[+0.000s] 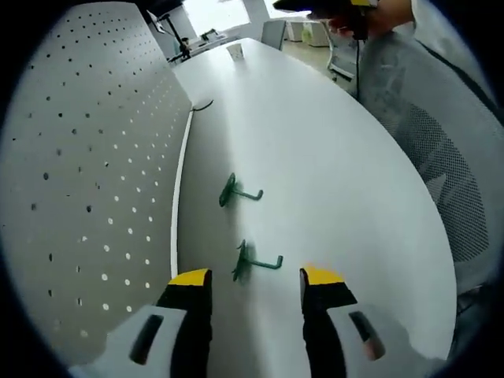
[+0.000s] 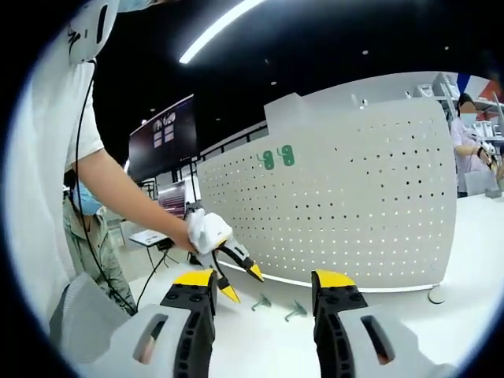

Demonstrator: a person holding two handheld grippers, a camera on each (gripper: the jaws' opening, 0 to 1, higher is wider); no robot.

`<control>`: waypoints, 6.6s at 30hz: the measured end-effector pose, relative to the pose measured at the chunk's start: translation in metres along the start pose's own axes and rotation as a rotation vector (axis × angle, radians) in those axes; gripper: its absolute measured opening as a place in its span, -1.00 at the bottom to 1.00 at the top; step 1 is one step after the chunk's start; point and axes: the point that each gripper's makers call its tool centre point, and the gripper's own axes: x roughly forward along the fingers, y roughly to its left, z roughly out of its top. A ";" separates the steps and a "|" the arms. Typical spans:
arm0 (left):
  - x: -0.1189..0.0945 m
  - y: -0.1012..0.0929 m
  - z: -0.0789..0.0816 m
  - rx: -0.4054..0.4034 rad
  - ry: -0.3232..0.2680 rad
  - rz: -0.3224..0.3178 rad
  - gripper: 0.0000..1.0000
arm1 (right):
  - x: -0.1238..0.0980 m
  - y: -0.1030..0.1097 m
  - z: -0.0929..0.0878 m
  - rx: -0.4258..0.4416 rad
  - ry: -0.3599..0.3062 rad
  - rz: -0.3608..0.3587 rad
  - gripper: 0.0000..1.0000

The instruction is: Insert the hook assembly into the mounting plate slot until the hook locks in place.

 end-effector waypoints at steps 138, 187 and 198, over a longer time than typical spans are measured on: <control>-0.080 0.046 0.047 -0.427 -0.375 0.399 -0.97 | -0.002 -0.007 0.005 0.013 -0.029 -0.017 -0.15; -0.173 0.001 0.094 -0.602 -0.790 0.746 -0.96 | -0.002 0.003 0.013 -0.013 -0.045 0.019 -0.15; -0.176 -0.007 0.091 -0.635 -0.803 0.787 -0.96 | -0.004 0.009 0.017 -0.016 -0.047 0.031 -0.15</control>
